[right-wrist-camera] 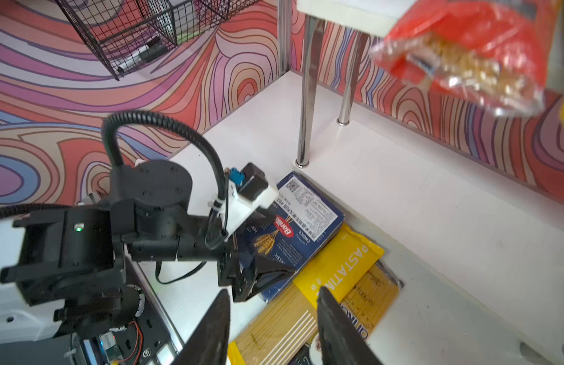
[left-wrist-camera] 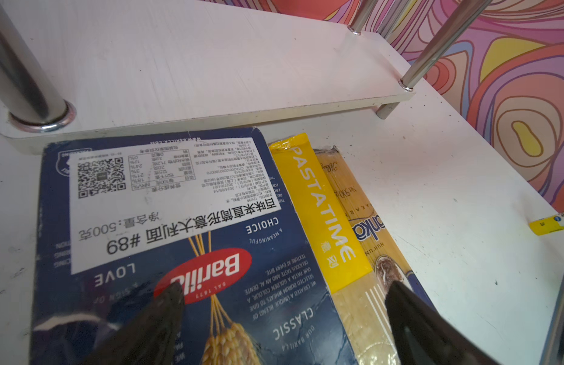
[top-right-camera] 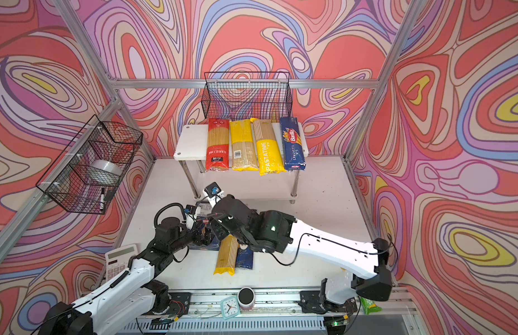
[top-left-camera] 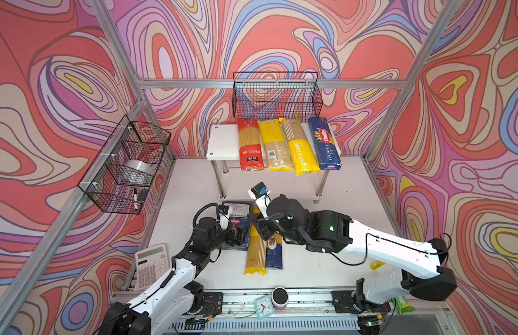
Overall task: Arrange pasta packages on shelves
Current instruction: Rotate the pasta bag at the center of the table.
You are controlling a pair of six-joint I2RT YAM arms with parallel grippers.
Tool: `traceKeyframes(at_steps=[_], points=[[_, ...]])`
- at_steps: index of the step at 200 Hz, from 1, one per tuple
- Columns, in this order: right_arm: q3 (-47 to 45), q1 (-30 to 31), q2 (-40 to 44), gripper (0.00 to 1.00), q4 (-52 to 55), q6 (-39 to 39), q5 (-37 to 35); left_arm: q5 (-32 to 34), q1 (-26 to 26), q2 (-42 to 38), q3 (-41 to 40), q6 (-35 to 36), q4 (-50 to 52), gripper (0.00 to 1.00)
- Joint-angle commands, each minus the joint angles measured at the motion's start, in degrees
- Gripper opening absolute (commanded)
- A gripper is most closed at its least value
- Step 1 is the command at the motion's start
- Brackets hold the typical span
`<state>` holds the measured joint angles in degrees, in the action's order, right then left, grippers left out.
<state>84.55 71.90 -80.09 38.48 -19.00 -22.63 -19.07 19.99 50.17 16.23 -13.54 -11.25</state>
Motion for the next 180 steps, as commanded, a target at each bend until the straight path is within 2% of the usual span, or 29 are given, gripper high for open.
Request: traceKeyframes(at_steps=[1, 50, 87, 112, 136, 180], points=[[-9.2, 0.2, 4.2, 0.46, -2.1, -7.7, -4.3, -0.6, 0.6, -2.8, 1.5, 0.8, 3.6, 1.0], [-26.4, 0.4, 11.0, 0.51, -7.4, -18.8, -7.7, 7.6, 1.4, -12.4, 2.6, 2.7, 11.7, 1.0], [-33.4, 0.3, 10.6, 0.52, -9.0, -24.3, -11.5, 13.9, 1.5, -17.2, 1.4, 3.1, 13.5, 1.0], [-35.4, 0.4, 8.5, 0.54, -10.1, -25.4, -11.4, 11.2, 1.5, -17.0, 1.4, 4.1, 13.0, 1.0], [-38.0, 0.4, 8.2, 0.56, -11.7, -26.6, -11.3, 13.4, 1.5, -15.5, 1.9, 3.3, 12.9, 1.0], [-42.1, 0.4, 9.0, 0.59, -13.8, -28.9, -12.6, 12.0, 1.5, -14.4, 2.3, 3.8, 12.6, 1.0]])
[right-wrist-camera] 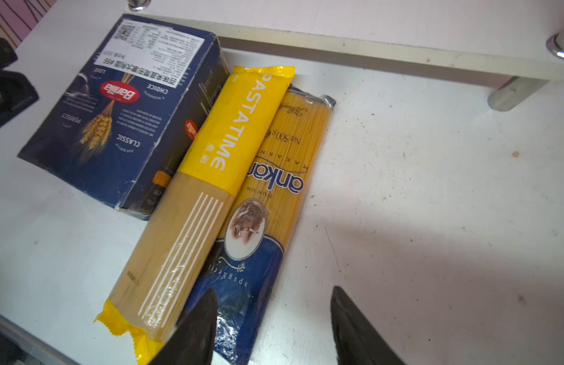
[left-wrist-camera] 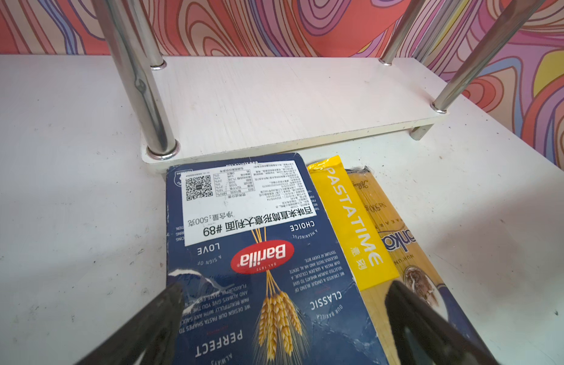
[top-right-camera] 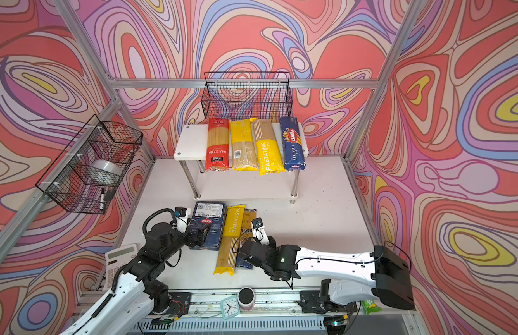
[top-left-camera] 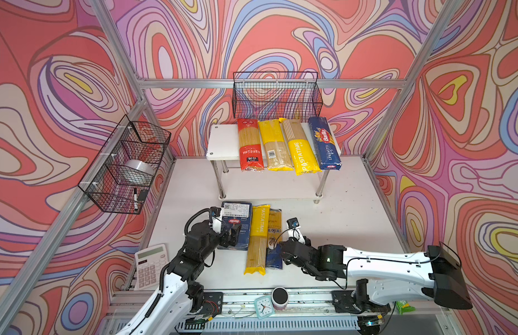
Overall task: Arrange pasta packages on shelves
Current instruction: Rotate the pasta bag at the center of the table.
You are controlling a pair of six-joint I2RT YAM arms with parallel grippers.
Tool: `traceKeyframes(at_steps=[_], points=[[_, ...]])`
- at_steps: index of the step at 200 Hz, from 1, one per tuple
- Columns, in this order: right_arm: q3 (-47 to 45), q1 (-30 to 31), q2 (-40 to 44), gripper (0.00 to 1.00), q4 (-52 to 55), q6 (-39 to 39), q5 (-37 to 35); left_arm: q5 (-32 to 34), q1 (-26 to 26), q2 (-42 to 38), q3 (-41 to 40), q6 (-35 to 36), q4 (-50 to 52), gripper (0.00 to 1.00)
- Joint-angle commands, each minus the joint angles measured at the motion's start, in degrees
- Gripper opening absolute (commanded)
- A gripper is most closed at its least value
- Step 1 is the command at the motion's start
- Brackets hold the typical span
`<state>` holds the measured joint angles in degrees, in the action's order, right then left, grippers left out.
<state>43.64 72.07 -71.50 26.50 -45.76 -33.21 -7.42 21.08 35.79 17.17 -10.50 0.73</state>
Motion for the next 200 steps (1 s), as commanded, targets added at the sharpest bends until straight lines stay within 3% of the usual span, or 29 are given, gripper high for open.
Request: traceKeyframes(at_steps=[1, 46, 84, 117, 143, 200], points=[[-1.2, 0.2, 0.5, 0.59, -1.8, -2.2, -2.0, 0.3, 0.4, 0.0, 1.4, 0.7, 0.7, 1.0], [-2.8, -0.1, -1.7, 0.68, -4.6, -2.5, -1.2, 0.4, 0.4, 0.0, 1.4, 0.7, 0.7, 1.0], [-4.4, -2.5, -2.8, 0.68, -8.2, -1.9, 2.2, 0.4, 0.4, 0.0, 1.4, 0.7, 0.7, 1.0], [-2.7, -4.7, -6.9, 0.69, -8.4, -1.8, 6.0, 0.6, 0.4, -0.2, 1.3, 0.7, 0.7, 1.0], [-0.3, -4.8, -11.2, 0.76, -7.3, -1.5, 8.8, 0.8, 0.5, 0.1, 1.4, 0.6, 0.6, 1.0], [1.0, -5.6, -15.2, 0.78, -11.3, -0.9, 10.1, 0.5, 0.4, 0.1, 1.4, 0.6, 0.6, 1.0]])
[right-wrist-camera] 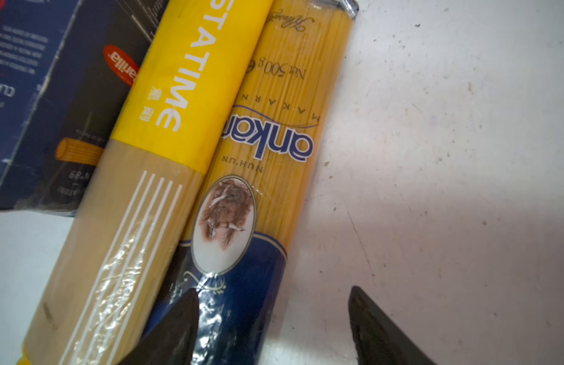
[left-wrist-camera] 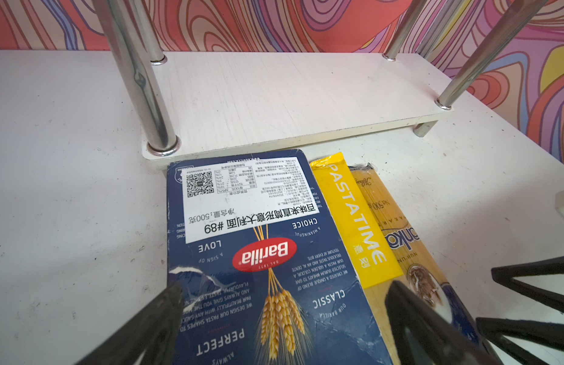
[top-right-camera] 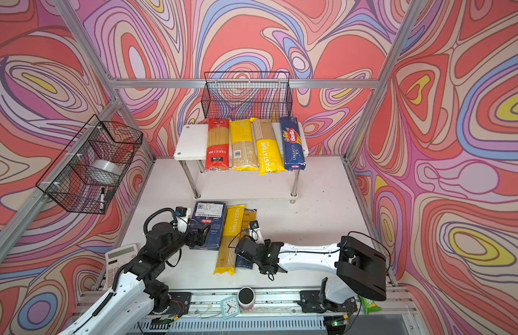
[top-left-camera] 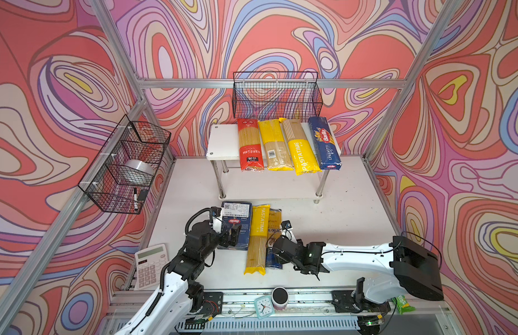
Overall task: Arrange pasta packages on shelves
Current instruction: Rotate the pasta bag at the center of the table.
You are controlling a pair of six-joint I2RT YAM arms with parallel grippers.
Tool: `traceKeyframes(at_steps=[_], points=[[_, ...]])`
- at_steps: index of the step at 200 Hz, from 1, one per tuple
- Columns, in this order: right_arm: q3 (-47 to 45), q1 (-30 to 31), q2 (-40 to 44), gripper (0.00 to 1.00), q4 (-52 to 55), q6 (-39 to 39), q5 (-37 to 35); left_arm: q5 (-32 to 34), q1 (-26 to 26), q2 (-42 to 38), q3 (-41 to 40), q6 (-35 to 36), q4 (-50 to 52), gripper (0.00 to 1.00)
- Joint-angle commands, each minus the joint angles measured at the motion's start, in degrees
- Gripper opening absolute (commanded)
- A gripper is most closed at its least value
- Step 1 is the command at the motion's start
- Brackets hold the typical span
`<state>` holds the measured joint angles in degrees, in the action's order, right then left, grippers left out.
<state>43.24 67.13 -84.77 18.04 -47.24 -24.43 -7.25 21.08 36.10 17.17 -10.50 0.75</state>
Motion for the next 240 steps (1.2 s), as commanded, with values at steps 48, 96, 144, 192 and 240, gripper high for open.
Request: traceKeyframes(at_steps=[48, 96, 144, 192, 240], points=[[3.2, -2.7, -8.0, 0.78, -4.4, 1.7, 3.9, 0.1, 0.4, 0.5, 1.6, 0.7, 0.5, 1.0], [0.3, -5.4, -7.5, 0.78, -3.9, 1.0, 5.9, -1.2, 0.4, -0.8, 1.2, 1.2, 0.6, 1.0], [-1.2, -6.6, -7.9, 0.78, -2.0, 0.5, 6.8, -0.4, 0.4, -1.1, 1.0, 0.9, 0.6, 1.0], [-5.0, -8.9, -4.5, 0.78, 0.0, -2.4, 7.2, -0.4, 0.4, -0.8, 1.1, 0.9, 0.6, 1.0], [-9.5, -12.3, 3.4, 0.78, 2.6, -3.3, 7.6, -0.3, 0.4, -1.1, 1.0, 0.9, 0.6, 1.0]])
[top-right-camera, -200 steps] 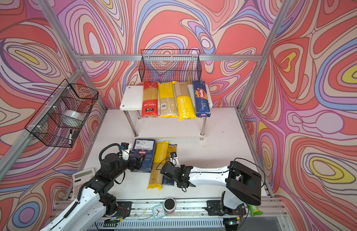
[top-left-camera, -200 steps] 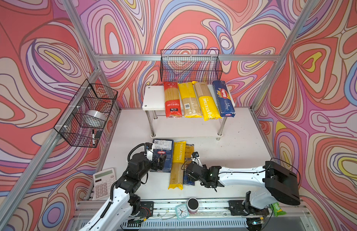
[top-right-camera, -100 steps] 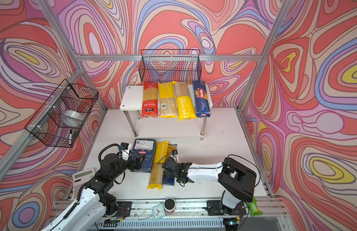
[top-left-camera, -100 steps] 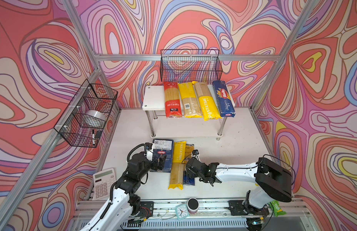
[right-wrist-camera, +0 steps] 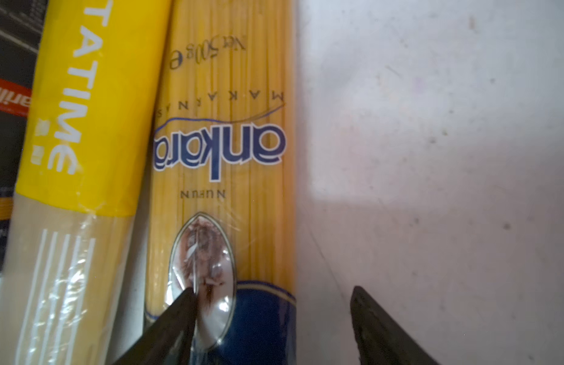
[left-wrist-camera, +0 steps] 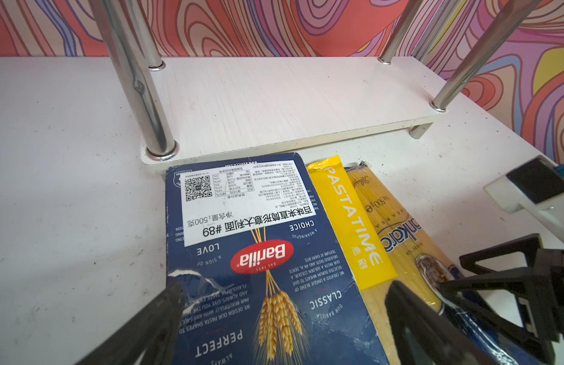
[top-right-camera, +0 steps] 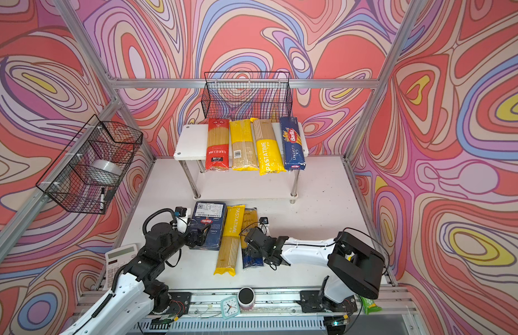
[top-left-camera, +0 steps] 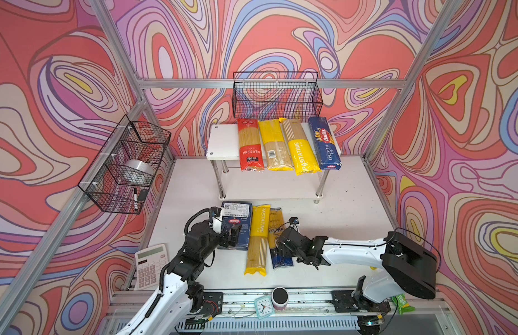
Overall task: Arrange pasta packages on shelves
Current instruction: Rotate the pasta bag at the center of the table.
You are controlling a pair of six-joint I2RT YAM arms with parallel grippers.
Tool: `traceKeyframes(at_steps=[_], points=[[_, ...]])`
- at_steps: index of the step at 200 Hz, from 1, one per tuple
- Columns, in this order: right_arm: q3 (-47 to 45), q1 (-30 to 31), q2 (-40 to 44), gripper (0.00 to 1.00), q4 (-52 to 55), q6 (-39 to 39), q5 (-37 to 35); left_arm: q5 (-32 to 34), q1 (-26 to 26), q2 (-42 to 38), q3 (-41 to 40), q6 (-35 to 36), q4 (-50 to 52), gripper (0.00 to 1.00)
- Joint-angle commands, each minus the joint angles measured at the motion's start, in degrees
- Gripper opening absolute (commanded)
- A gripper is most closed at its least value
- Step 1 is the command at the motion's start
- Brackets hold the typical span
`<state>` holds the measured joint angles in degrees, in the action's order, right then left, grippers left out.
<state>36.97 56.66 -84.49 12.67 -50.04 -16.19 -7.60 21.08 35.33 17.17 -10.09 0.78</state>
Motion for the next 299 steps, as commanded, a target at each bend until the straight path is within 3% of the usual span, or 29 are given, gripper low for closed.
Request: traceKeyframes(at_steps=[1, 51, 80, 136, 157, 211, 299], points=[[-3.3, -1.9, 3.3, 0.78, 8.1, -0.5, -0.7, 0.1, 0.4, -0.4, 1.0, 0.5, 0.6, 1.0], [-2.7, -2.1, 18.2, 0.78, 18.8, 0.6, -5.1, 0.1, 0.5, -0.2, 1.1, 0.5, 0.6, 1.0], [-3.3, -2.0, 24.5, 0.8, 16.2, 5.8, -1.7, 0.2, 0.4, 0.2, 1.2, 0.4, 0.5, 1.0], [1.6, -1.7, 13.5, 0.89, 17.5, 10.2, 3.8, 0.3, 0.4, 0.2, 1.2, 0.4, 0.6, 1.0], [4.0, 0.6, 10.3, 0.93, 17.8, 10.6, 1.5, 0.4, 0.4, 0.0, 1.2, 0.3, 0.6, 1.0], [5.0, 1.8, 8.7, 0.98, 16.4, 10.8, -0.8, 0.3, 0.4, 0.1, 1.2, 0.4, 0.6, 1.0], [3.0, 2.3, 6.2, 0.98, 12.3, 10.1, 0.3, 0.2, 0.4, 0.4, 1.3, 0.4, 0.5, 1.0]])
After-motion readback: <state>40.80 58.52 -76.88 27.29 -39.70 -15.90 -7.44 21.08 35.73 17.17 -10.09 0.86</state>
